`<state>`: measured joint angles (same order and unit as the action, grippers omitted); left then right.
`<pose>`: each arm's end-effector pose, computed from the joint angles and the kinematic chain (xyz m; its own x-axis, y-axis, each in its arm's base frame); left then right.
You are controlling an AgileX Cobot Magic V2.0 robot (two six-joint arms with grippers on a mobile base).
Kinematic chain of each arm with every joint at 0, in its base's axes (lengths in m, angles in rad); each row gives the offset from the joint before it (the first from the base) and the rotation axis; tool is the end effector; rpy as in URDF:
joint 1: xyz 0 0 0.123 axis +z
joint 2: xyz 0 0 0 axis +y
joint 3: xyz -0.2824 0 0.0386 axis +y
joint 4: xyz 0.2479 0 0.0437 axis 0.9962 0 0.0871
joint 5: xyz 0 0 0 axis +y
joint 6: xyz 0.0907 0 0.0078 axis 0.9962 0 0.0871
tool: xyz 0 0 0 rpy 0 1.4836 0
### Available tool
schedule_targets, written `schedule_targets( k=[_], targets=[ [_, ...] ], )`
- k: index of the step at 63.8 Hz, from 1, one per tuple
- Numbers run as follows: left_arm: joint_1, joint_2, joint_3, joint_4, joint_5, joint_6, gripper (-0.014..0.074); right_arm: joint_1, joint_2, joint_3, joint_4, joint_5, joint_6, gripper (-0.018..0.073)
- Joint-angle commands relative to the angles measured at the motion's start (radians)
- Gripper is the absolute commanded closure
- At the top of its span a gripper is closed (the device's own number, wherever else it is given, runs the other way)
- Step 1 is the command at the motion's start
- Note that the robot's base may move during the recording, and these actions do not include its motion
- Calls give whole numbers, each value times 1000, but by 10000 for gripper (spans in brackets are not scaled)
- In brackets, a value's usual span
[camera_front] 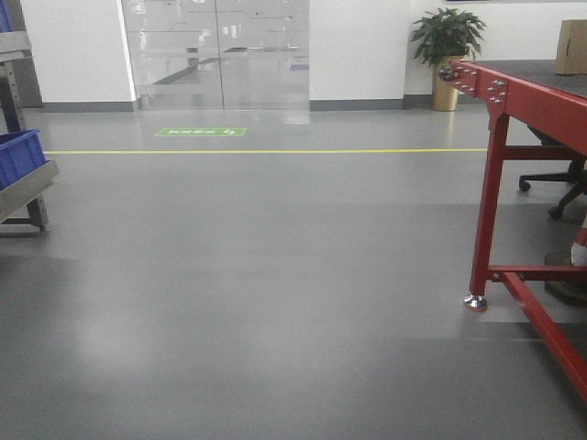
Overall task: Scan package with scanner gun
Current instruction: 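Drive the base forward across the floor toward the red conveyor table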
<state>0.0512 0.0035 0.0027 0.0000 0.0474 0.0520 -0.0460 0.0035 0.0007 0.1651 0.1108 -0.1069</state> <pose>0.0568 0.0029 0.2077 0.0308 0.0536 -0.9981 -0.0529 0.9973 0.0519 0.0568 -0.0009 0.2027 -0.0246 0.0584 -0.9980 0.0293 0.9979 0.0576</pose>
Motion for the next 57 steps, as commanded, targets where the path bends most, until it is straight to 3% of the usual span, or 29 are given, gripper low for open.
schedule_targets(
  k=[1,57],
  targets=[
    [-3,-3,-3,6,-19,-1,707,-4,-4,-1,-4,-14,-1,725],
    [-3,-3,-3,6,-19,-1,707,-4,-4,-1,-4,-14,-1,725]
  ],
)
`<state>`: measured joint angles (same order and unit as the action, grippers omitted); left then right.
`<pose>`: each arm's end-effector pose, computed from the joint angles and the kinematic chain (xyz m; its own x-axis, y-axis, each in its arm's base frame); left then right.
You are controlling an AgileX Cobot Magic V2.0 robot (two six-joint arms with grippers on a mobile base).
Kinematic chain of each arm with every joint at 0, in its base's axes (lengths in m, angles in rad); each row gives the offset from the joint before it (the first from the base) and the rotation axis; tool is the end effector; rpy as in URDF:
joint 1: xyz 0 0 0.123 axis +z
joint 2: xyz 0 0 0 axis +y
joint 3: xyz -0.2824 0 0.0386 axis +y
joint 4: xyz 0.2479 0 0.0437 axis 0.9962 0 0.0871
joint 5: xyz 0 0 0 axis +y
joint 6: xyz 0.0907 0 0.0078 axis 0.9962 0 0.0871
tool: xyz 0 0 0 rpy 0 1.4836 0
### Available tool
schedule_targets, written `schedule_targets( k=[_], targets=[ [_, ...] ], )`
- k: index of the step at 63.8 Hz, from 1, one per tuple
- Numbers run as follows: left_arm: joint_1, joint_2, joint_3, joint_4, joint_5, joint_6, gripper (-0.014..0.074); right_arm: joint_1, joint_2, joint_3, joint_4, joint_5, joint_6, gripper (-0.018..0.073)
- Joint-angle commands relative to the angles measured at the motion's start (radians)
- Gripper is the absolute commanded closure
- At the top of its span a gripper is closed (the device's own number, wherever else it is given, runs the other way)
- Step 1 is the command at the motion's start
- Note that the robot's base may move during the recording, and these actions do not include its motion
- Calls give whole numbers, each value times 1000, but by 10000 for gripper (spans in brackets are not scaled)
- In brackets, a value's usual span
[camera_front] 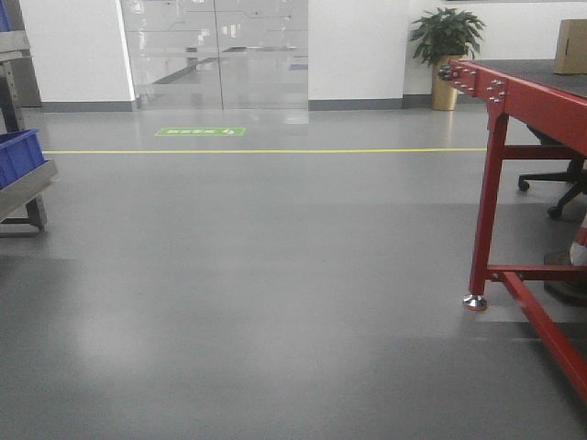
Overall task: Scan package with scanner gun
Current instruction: 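Drive the base forward across the floor toward the red conveyor table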
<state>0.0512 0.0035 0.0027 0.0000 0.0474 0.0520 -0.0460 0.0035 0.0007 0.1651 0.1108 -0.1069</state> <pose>0.0568 0.0029 0.2077 0.0308 0.0536 -0.9981 -0.0529 0.9973 0.0519 0.0568 -0.0009 0.2027 -0.0246 0.0584 -0.9980 0.0293 0.9979 0.0576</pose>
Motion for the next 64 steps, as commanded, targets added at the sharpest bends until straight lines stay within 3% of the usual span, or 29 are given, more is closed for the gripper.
schedule_targets(
  k=[1,64],
  targets=[
    [-3,-3,-3,6,-19,-1,707,-4,-4,-1,-4,-14,-1,725],
    [-5,-3,-3,6,-19,-1,707,-4,-4,-1,-4,-14,-1,725]
  ],
)
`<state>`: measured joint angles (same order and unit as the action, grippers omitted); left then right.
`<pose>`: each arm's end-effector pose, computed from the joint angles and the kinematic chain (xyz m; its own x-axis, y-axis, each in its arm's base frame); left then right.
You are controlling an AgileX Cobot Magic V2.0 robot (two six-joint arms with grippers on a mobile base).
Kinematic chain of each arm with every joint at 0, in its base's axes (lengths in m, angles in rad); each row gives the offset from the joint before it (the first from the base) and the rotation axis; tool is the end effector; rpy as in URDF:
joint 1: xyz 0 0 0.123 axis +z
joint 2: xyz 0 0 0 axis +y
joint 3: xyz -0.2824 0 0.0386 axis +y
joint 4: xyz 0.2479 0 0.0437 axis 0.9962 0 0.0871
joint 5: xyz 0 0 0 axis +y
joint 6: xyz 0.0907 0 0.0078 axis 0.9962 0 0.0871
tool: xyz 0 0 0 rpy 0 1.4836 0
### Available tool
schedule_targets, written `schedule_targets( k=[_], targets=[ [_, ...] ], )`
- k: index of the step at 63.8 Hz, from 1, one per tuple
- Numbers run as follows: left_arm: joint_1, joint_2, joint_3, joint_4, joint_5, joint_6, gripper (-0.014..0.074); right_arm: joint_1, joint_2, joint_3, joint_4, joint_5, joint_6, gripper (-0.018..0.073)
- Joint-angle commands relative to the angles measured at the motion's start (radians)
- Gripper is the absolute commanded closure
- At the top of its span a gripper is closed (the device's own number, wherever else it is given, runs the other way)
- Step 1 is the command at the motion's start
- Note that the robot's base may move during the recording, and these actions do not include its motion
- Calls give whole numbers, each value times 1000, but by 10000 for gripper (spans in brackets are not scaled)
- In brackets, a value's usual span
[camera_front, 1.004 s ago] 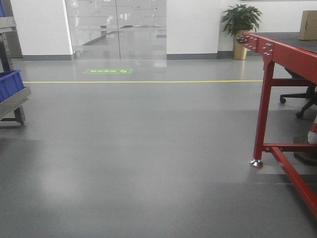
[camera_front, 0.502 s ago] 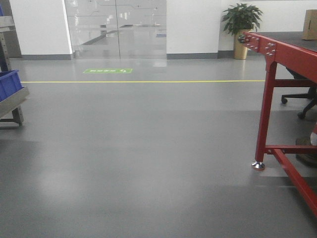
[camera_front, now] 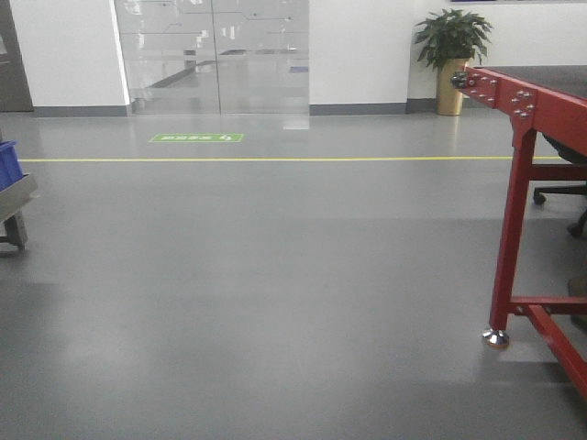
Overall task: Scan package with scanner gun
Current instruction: 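Drive the base forward across the floor toward the red conveyor table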
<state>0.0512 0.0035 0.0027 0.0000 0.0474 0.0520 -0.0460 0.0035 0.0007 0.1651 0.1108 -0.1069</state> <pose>0.0568 0.0029 0.2077 0.0308 0.0536 -0.9981 -0.0529 0.9973 0.0519 0.0568 -0.0009 0.2027 -0.0246 0.0584 -0.9980 0.0293 0.9979 0.0576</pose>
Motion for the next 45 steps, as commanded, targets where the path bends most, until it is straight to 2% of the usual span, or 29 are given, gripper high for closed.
schedule_targets(
  k=[1,45],
  targets=[
    [-5,-3,-3,6,-19,-1,707,-4,-4,-1,-4,-14,-1,725],
    [-3,-3,-3,6,-19,-1,707,-4,-4,-1,-4,-14,-1,725]
  ],
)
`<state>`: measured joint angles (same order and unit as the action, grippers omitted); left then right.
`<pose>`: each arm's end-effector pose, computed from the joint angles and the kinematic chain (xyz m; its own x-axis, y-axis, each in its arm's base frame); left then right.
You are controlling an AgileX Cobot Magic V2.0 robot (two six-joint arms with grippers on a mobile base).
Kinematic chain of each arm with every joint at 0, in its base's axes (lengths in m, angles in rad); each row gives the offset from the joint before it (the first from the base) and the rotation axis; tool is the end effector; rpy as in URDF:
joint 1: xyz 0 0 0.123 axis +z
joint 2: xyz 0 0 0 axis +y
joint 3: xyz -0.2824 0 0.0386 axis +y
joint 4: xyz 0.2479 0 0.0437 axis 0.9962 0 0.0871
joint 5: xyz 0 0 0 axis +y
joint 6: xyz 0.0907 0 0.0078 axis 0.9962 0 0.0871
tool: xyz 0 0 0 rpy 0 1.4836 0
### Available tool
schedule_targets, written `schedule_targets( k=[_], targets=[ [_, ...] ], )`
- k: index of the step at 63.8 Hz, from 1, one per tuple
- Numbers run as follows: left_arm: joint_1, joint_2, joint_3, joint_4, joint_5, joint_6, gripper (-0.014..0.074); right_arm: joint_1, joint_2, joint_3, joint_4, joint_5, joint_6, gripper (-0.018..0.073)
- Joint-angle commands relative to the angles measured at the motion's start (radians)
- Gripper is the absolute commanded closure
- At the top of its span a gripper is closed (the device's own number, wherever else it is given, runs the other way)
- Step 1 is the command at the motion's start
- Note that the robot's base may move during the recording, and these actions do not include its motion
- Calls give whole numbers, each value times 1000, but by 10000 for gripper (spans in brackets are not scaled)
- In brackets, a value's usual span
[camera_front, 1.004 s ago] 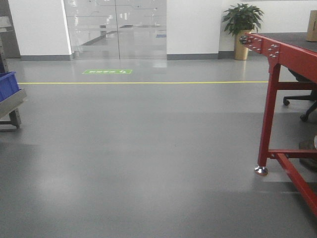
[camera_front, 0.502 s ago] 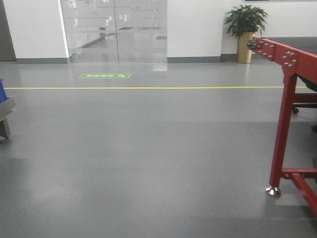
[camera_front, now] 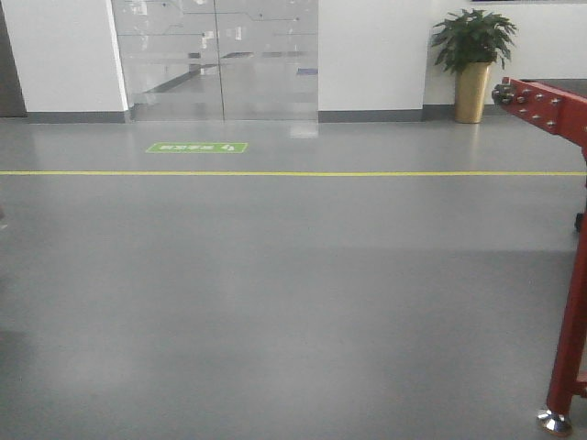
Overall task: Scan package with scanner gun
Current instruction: 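Drive the base forward across the floor toward the red conveyor table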
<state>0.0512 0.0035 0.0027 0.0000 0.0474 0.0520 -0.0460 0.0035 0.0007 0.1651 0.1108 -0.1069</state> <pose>0.0568 0.0029 0.2077 0.0308 0.0536 -0.9981 -0.0529 0.9973 0.0519 0.0568 -0.0009 0.2027 -0.0246 0.0584 -0.9980 0.0293 0.9979 0.0576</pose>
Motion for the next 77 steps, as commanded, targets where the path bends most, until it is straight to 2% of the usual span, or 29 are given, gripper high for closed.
schedule_targets(
  k=[1,77],
  targets=[
    [-3,-3,-3,6,-19,-1,707,-4,-4,-1,-4,-14,-1,725],
    [-7,-3,-3,6,-19,-1,707,-4,-4,-1,-4,-14,-1,725]
  ],
)
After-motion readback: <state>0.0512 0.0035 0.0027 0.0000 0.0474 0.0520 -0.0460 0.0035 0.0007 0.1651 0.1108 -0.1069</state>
